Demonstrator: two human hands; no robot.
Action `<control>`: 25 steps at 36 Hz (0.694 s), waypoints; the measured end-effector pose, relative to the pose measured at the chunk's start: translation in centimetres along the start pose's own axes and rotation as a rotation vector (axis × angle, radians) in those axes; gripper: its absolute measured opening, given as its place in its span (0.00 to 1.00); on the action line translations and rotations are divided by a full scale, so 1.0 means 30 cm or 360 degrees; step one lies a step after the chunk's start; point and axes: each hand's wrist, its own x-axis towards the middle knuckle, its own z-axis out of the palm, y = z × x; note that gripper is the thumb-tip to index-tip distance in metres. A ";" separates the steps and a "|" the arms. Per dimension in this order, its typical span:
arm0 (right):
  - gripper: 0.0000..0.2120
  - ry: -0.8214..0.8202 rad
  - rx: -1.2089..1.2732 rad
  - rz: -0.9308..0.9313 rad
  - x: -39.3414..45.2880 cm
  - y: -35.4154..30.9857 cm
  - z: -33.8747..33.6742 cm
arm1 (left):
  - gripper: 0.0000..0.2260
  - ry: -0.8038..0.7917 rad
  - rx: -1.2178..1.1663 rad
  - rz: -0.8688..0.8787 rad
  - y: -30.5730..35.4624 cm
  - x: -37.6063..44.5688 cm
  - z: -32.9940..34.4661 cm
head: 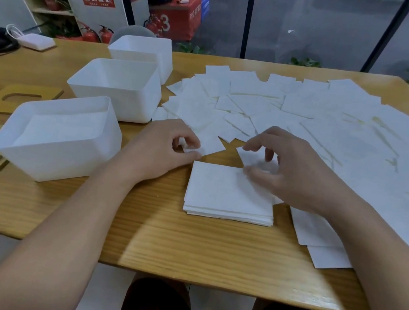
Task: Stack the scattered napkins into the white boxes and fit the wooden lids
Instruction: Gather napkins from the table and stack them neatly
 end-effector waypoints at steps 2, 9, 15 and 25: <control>0.13 -0.0003 0.0012 -0.0003 -0.001 0.000 0.009 | 0.02 0.0044 0.0045 0.0006 -0.003 0.006 0.006; 0.18 0.0002 0.0092 -0.0043 -0.004 -0.018 0.029 | 0.03 0.0180 0.0117 0.0120 0.013 0.013 0.019; 0.28 -0.0004 0.0401 -0.0078 -0.012 -0.059 0.025 | 0.02 0.0278 -0.0347 0.0296 0.091 -0.015 0.024; 0.10 0.0292 0.0506 -0.0140 -0.010 -0.074 0.014 | 0.10 0.0207 -0.0488 0.0218 0.084 -0.011 0.036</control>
